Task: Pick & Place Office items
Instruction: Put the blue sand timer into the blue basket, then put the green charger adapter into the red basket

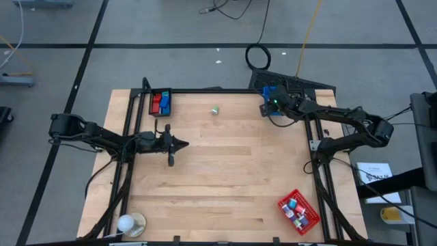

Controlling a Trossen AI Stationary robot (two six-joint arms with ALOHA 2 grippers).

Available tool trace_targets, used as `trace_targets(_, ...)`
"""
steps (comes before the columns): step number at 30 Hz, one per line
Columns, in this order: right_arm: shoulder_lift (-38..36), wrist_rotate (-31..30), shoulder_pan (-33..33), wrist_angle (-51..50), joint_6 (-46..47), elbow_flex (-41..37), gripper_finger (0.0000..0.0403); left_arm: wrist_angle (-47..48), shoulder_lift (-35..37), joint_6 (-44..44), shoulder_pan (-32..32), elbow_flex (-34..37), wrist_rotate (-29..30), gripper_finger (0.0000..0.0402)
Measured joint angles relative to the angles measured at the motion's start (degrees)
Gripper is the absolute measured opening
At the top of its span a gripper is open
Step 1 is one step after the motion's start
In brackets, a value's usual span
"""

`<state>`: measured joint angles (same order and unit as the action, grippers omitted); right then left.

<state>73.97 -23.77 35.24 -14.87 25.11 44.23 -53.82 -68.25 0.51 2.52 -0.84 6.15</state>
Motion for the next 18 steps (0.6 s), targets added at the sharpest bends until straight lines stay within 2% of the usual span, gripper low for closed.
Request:
trace_targets(10, -1.1, 0.0, 0.0, 0.1, -2.3, -0.2, 0.0258, 0.0, 0.0, 0.0, 0.0, 0.0, 0.0, 0.0026)
trace_targets(18, -6.3, -0.1, -0.1, 0.3, -4.7, -0.2, 0.0244, 0.0, 0.0, 0.0, 0.0, 0.0, 0.0, 0.0026)
